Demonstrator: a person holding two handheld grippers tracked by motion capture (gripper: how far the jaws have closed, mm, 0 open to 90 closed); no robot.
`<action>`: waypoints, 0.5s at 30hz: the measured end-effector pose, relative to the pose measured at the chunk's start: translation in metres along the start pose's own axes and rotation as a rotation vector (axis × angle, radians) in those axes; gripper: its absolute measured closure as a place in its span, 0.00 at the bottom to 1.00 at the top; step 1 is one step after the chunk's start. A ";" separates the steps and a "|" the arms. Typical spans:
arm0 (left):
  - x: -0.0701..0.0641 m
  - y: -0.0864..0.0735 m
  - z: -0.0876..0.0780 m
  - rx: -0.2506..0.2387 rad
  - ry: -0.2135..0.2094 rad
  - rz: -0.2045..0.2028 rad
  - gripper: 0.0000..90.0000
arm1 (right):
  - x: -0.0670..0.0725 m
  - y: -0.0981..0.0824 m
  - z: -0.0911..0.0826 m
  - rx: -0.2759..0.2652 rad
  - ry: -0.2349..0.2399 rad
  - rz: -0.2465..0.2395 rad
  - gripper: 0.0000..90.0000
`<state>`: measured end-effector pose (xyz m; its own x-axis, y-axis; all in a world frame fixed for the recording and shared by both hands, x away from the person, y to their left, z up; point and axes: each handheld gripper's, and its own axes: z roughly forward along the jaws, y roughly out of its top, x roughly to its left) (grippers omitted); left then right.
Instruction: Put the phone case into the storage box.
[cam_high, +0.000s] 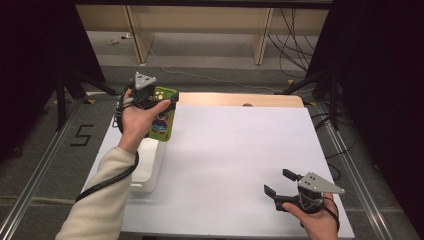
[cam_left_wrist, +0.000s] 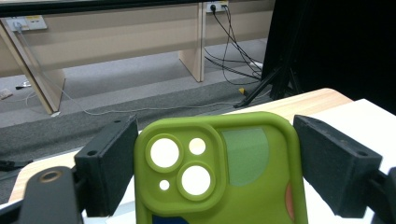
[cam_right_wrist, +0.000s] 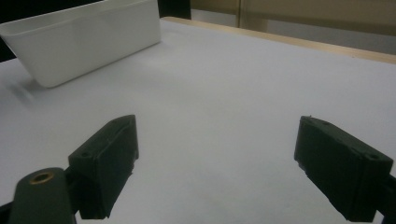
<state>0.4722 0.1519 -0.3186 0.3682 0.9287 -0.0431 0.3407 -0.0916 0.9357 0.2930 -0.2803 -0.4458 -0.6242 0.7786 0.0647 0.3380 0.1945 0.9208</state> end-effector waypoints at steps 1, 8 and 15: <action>0.000 0.000 0.000 0.000 0.001 -0.002 0.19 | 0.000 0.000 0.000 0.000 0.000 0.000 0.16; 0.002 0.000 0.000 -0.002 0.006 -0.008 0.19 | 0.000 0.000 0.000 -0.001 -0.002 0.000 0.16; 0.005 0.000 0.000 0.001 0.012 -0.003 0.19 | 0.000 0.000 -0.001 0.000 -0.004 0.001 0.16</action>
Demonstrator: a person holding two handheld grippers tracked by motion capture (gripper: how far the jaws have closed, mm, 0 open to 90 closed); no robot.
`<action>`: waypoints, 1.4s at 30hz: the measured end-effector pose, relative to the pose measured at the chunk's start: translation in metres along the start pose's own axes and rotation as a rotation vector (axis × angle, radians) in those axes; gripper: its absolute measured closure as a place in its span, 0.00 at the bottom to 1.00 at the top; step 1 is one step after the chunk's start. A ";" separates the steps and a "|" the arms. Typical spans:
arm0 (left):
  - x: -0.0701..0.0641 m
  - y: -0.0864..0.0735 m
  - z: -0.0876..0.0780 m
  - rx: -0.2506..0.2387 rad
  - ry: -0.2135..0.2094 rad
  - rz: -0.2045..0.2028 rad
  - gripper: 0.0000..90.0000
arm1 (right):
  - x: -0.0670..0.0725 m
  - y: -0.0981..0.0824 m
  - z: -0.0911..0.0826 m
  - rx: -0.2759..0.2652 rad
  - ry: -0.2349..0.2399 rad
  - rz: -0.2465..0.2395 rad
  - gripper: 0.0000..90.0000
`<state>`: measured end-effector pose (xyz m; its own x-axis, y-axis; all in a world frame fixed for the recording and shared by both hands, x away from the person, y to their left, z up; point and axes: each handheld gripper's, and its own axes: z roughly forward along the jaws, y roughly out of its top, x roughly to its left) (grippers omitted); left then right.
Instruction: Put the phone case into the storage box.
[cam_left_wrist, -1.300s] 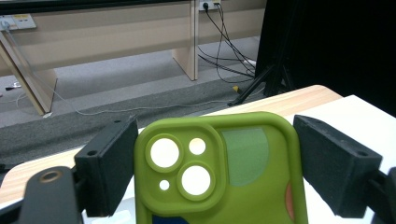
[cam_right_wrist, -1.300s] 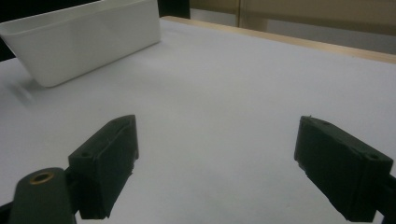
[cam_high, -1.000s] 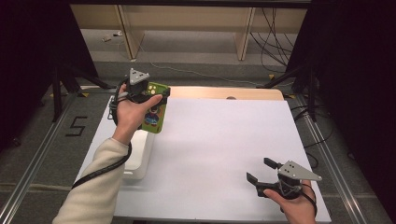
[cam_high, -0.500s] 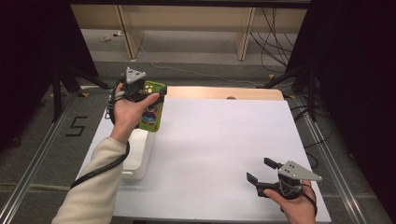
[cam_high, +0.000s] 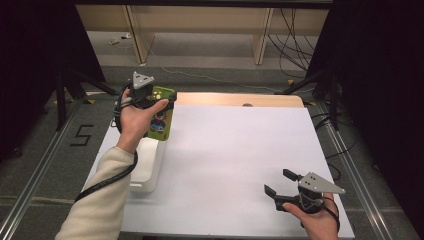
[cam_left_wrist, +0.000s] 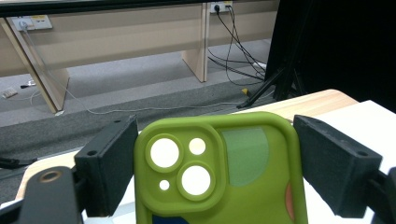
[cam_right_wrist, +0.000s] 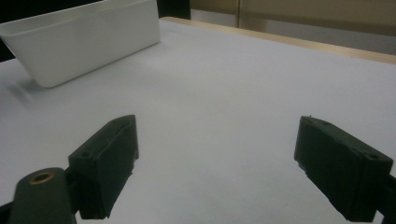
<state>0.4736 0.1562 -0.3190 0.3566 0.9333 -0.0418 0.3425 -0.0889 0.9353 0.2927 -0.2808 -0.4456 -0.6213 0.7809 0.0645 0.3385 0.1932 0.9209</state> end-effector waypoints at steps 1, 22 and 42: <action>0.000 0.000 0.000 0.001 0.001 -0.002 0.19 | 0.000 0.000 0.000 -0.001 -0.001 -0.002 0.16; 0.007 -0.001 0.001 0.002 0.018 -0.011 0.19 | 0.000 0.000 0.000 0.000 -0.002 0.000 0.16; 0.016 -0.002 0.000 0.000 0.036 -0.025 0.19 | 0.000 0.000 0.000 -0.005 -0.005 0.000 0.16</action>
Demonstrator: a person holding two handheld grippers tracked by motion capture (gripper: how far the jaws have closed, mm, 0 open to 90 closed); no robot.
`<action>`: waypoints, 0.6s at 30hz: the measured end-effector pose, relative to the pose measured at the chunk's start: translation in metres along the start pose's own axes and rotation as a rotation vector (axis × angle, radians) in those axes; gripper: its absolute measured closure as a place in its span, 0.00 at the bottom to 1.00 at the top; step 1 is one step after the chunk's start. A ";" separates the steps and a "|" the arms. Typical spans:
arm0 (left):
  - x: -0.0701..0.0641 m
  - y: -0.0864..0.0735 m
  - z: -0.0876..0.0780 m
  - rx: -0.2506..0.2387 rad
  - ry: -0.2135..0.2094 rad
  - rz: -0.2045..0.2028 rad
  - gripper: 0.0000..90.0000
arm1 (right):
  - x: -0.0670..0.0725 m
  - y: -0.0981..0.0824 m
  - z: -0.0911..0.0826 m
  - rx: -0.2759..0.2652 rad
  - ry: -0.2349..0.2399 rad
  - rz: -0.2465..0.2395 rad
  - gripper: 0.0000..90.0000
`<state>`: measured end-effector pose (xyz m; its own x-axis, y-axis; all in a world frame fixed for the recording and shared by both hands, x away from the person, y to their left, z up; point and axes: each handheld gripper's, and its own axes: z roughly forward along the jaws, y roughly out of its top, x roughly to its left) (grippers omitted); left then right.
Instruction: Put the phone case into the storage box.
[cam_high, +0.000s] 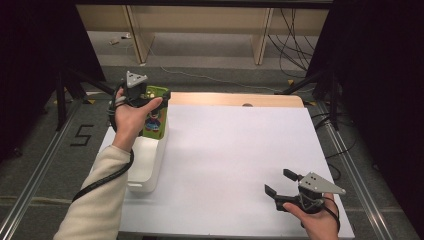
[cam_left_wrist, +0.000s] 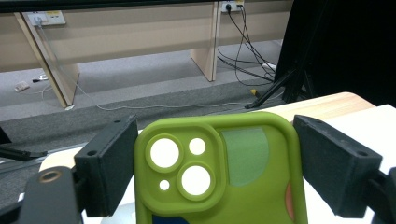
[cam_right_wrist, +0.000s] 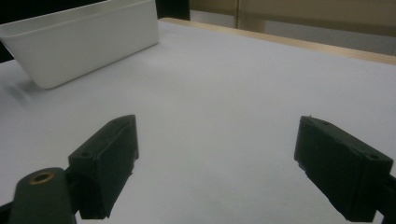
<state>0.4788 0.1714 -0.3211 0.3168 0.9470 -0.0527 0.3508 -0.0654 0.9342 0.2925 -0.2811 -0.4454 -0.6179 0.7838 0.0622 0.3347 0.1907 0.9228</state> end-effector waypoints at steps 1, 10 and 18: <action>0.000 0.000 0.000 0.001 0.001 0.000 0.19 | 0.000 0.000 0.000 0.001 0.000 -0.001 0.16; 0.001 -0.001 0.002 0.003 0.001 0.010 0.19 | 0.000 0.000 0.000 0.000 0.000 0.001 0.16; 0.003 -0.002 0.002 0.005 0.003 0.015 0.19 | 0.000 0.000 0.000 0.000 0.001 0.001 0.16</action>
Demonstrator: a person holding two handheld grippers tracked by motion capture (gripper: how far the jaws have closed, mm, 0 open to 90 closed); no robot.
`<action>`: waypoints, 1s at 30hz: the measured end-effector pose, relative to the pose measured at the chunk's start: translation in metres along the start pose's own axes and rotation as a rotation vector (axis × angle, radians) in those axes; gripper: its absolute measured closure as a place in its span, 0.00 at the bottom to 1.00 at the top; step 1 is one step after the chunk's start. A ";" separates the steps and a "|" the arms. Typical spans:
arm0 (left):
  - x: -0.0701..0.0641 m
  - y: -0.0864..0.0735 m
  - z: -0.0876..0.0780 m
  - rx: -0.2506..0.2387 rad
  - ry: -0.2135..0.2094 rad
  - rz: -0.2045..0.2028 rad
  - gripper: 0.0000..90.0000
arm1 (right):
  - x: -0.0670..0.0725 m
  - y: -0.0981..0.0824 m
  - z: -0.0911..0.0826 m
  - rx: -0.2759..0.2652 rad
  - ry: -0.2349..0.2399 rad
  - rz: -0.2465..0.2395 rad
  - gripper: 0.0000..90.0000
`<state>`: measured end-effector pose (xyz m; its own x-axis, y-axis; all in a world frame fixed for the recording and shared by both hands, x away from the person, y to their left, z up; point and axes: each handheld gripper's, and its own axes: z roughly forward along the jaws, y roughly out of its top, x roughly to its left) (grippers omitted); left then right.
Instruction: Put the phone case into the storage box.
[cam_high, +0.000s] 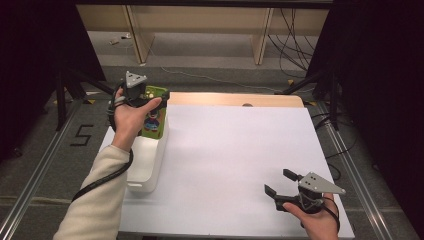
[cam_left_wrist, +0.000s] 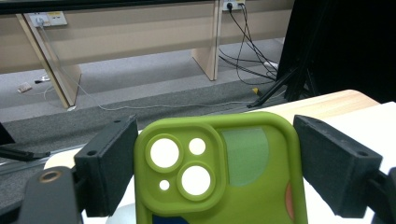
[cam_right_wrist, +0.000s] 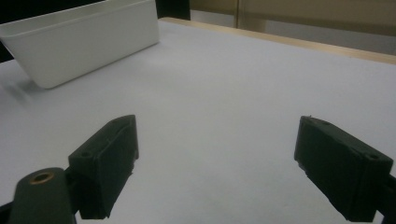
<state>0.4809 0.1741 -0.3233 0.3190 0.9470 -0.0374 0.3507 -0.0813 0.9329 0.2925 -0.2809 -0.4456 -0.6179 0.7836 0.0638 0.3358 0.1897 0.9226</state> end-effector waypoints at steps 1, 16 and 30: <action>0.000 0.000 0.000 0.001 0.002 0.002 0.19 | 0.000 0.000 0.000 0.000 -0.001 0.000 0.16; 0.006 -0.001 0.000 -0.001 0.017 -0.005 0.19 | 0.000 0.000 0.000 0.003 0.000 0.003 0.16; 0.011 -0.003 0.001 0.010 0.031 -0.010 0.19 | 0.000 0.000 0.000 0.001 -0.002 0.002 0.16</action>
<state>0.4843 0.1841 -0.3269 0.2880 0.9570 -0.0356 0.3622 -0.0744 0.9291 0.2926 -0.2811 -0.4456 -0.6154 0.7855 0.0649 0.3376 0.1883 0.9223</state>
